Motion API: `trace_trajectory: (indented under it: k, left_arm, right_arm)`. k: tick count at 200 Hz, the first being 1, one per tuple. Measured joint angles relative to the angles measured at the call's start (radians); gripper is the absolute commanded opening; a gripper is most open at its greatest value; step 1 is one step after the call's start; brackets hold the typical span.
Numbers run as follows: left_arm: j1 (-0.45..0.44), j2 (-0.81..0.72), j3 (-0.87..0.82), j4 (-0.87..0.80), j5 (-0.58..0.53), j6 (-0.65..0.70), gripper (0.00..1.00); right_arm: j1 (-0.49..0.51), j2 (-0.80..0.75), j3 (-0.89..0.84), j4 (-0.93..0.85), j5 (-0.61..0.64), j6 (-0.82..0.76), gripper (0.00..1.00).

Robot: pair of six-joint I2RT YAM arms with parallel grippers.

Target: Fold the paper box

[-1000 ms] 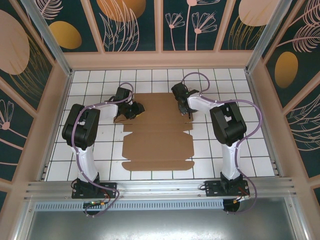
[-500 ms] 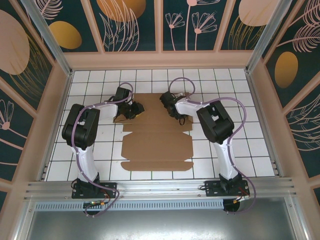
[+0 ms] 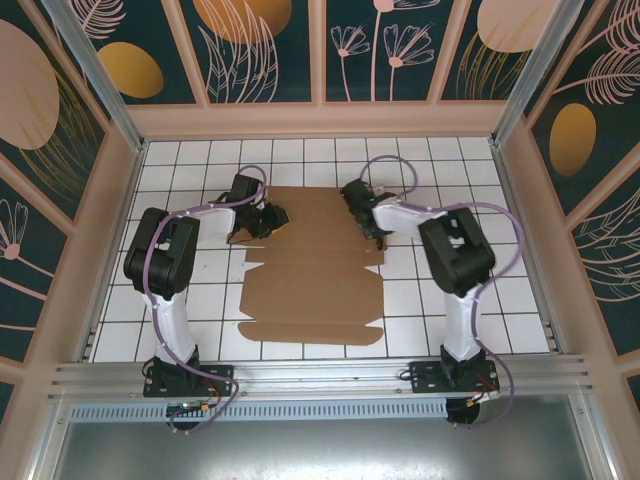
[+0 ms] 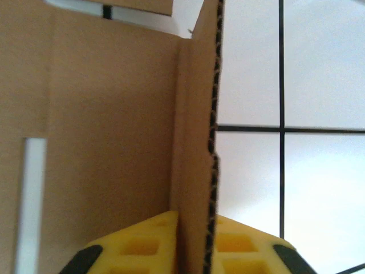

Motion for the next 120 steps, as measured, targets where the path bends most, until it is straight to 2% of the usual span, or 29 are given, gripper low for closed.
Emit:
trace_trajectory:
  k: [11,25,52,77,120]
  left_arm:
    - [-0.002,0.000,0.000,0.000,0.004,0.000,0.29]
    - [-0.004,0.000,0.000,0.000,0.007,0.000,0.29]
    - [-0.003,0.000,0.000,0.000,0.007,0.000,0.29]
    - [-0.001,0.000,0.000,0.000,0.007,0.000,0.29]
    - [0.004,0.000,0.000,0.000,0.007,0.000,0.29]
  right_arm:
    - [-0.036,-0.049,-0.029,0.024,-0.080,0.020,0.00]
    - [-0.065,-0.079,-0.033,0.040,-0.140,0.027,0.00]
    - [-0.055,-0.076,-0.002,0.011,-0.152,0.031,0.00]
    - [0.001,-0.014,0.134,-0.084,-0.072,0.029,0.00]
    - [0.168,0.140,0.359,-0.225,0.105,0.029,0.00]
